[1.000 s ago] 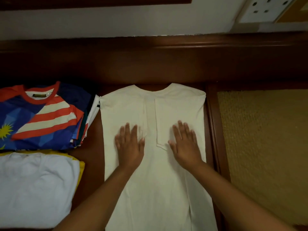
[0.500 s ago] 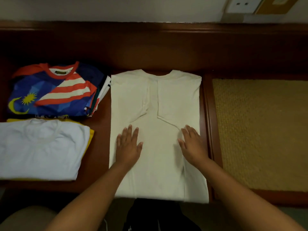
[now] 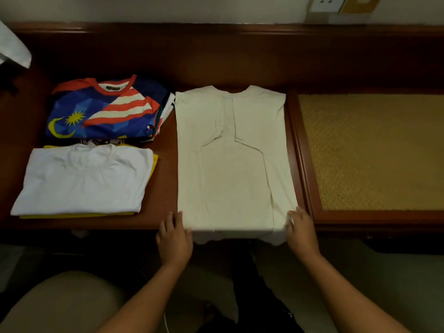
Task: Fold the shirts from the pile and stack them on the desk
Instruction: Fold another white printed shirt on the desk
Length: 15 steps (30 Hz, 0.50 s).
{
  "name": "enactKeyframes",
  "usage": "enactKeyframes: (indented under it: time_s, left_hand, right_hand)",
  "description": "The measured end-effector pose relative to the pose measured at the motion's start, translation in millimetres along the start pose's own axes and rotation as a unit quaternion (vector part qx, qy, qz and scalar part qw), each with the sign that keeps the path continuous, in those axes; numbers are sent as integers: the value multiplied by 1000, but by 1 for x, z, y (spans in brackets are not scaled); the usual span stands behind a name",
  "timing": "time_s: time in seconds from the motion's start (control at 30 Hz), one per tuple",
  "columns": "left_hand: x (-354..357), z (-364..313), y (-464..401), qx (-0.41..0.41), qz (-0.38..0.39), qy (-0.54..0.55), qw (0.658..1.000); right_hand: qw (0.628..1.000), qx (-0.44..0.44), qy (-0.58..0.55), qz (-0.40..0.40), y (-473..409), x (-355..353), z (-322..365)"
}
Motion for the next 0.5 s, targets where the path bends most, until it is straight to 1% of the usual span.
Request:
enactKeyframes:
  time_s: [0.03, 0.07, 0.1, 0.17, 0.2, 0.23, 0.27, 0.33, 0.4, 0.47, 0.5]
  left_hand:
    - [-1, 10, 4, -36, 7, 40, 999]
    - [1, 20, 8, -87, 26, 107, 990]
    - [5, 31, 12, -147, 54, 193, 969]
    - [23, 45, 23, -249, 143, 338, 896]
    - [32, 45, 28, -273, 188, 385, 861]
    - [39, 43, 32, -281, 225, 420, 833]
    - [43, 41, 34, -283, 250, 445, 812]
    - [48, 37, 32, -282, 278, 472, 788]
    - [56, 33, 29, -284, 301, 484, 771]
    - [62, 31, 26, -278, 307, 486, 770]
    - [64, 31, 24, -269, 302, 478, 780]
  right_hand:
    - [998, 31, -38, -33, 10, -5, -4]
    - [992, 73, -78, -61, 21, -8, -11]
    - [982, 125, -118, -84, 31, -10, -19]
    - [943, 244, -193, -119, 50, -7, -40]
    - [916, 301, -231, -129, 58, -1, -49]
    - [888, 348, -271, -128, 65, 7, -56]
    - [865, 377, -310, -115, 67, 15, -59]
    - [837, 395, -370, -76, 67, 30, -59]
    - [816, 397, -416, -57, 63, 38, -55]
    - [801, 394, -449, -48, 58, 44, -55]
    - [798, 389, -459, -41, 56, 48, -57]
Point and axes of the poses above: each hand's wrist, its own y-axis away from the middle knuckle, its own x-axis out of the palm, z = x × y, the point moved 8 cm from there along -y, towards the middle knuckle, and after that the axes turned 9 degrees about -x, right-handed, at the moved point
